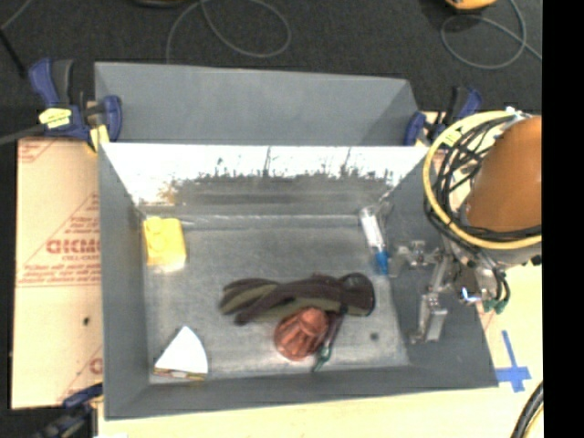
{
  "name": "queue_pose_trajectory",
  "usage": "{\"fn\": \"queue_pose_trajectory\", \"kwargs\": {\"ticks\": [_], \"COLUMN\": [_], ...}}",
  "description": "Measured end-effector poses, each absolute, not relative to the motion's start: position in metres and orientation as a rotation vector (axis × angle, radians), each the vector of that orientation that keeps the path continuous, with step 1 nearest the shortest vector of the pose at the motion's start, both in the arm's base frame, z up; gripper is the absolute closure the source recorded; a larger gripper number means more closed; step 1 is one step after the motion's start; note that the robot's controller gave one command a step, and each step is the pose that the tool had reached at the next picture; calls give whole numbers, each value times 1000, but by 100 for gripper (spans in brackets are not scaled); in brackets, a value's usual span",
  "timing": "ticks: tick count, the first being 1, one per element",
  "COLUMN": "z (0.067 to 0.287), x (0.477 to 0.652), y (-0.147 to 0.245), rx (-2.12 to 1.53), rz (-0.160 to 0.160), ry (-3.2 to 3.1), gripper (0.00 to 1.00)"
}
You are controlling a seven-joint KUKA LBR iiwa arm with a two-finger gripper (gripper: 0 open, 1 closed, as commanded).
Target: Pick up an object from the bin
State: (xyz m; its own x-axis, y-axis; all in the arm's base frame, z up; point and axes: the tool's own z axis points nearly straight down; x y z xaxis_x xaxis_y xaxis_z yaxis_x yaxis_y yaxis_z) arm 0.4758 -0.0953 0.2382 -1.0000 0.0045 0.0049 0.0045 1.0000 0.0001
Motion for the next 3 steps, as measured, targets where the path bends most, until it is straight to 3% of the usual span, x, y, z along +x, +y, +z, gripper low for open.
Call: {"fn": "queue_pose_trajectory", "kwargs": {"ticks": [1, 2, 3], "z": [243, 200, 166], "x": [477, 504, 520], "y": [-95, -72, -53], "rx": [-1, -90, -39], "rz": [2, 3, 1], "ry": [-3145, -3150, -3141], "gripper": [0, 0, 0]}}
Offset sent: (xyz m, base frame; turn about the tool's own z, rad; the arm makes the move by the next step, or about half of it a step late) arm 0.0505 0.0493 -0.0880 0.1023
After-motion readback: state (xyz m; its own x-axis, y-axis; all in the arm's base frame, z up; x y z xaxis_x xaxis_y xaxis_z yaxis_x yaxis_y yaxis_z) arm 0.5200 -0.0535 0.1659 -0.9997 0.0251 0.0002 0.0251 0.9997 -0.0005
